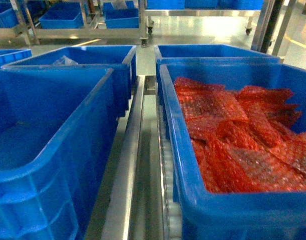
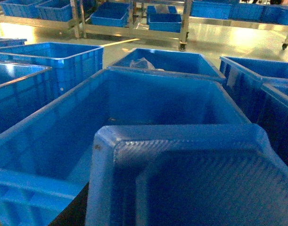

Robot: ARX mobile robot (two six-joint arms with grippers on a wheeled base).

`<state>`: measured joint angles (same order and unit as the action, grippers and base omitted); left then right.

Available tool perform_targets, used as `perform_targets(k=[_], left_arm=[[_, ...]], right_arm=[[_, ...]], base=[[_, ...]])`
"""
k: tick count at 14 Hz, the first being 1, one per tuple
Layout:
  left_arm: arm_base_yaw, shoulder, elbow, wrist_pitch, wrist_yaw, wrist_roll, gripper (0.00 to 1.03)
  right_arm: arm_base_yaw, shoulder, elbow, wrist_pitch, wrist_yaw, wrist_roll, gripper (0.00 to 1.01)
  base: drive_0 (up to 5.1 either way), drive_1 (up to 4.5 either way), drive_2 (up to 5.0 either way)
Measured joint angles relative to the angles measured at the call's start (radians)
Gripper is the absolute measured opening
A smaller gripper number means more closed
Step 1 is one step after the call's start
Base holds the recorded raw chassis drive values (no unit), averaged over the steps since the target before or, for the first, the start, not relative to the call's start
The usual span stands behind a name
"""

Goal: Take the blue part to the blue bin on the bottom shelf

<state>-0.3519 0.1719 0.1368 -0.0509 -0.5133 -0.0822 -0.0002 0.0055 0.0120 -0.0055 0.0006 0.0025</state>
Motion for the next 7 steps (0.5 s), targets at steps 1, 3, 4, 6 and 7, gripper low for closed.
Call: perform_targets(k=[1,3,4,6,7], left_arm=[[0.000,-0.001,0.000,0.003,0.000,0.000,0.43],[0.000,0.001,0.000,0.001,0.000,0.000,0.43],[0.000,0.001,0.000,0.001,0.000,0.000,0.43],[0.000,0.001,0.000,0.000,0.000,0.000,0.43],[0.000,0.001,0.000,0.000,0.000,0.000,0.43]], right_arm=[[0.000,0.000,0.000,0.002,0.000,0.000,0.98],[0.000,0.000,0.000,0.001,0.000,0.000,0.98],[0.000,0.000,0.000,0.001,0.000,0.000,0.98],[0.000,0.000,0.000,0.000,0.000,0.000,0.98],[0.000,0.000,0.000,0.000,0.000,0.000,0.98]], base=[[0.0,0.00,0.0],[0.0,0.00,0.0],[0.0,0.00,0.0],[0.0,0.00,0.0],[0.0,0.00,0.0]])
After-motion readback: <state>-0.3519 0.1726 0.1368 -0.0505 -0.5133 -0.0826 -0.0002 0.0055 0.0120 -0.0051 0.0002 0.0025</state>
